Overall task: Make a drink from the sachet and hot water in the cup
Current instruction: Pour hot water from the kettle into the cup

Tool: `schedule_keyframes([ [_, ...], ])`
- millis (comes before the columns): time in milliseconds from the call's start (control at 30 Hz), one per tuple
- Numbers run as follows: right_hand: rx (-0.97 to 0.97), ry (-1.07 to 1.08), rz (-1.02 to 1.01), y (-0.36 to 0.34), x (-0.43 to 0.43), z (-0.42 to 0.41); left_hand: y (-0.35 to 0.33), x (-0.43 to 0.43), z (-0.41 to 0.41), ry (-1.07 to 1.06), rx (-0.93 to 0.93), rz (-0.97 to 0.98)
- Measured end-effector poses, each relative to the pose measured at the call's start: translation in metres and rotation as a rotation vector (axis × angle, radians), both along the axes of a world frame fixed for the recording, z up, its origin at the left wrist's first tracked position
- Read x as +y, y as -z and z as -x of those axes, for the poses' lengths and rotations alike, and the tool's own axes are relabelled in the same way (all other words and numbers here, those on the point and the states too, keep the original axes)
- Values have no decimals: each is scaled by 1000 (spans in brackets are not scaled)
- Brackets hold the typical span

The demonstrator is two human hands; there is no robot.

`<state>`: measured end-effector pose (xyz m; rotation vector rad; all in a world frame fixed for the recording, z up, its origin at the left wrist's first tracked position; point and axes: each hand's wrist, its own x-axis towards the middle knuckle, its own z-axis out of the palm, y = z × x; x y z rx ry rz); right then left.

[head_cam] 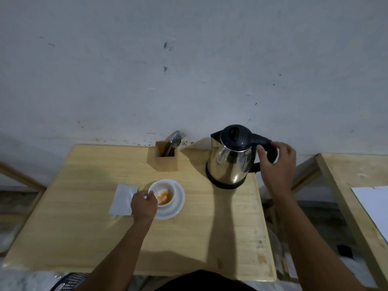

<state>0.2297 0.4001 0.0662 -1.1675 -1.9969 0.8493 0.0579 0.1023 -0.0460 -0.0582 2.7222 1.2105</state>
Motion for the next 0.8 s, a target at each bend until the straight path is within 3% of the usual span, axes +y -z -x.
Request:
schedule_keyframes([
  [267,-110,-263,102,-4,61,33,-2,8,-3,56,80,164],
  [633,-193,-508,227,-5,102,42,-7,8,-12,15,54,105],
  [800,-139,-542,287,1,104,42,-9,6,-12,44,44,105],
])
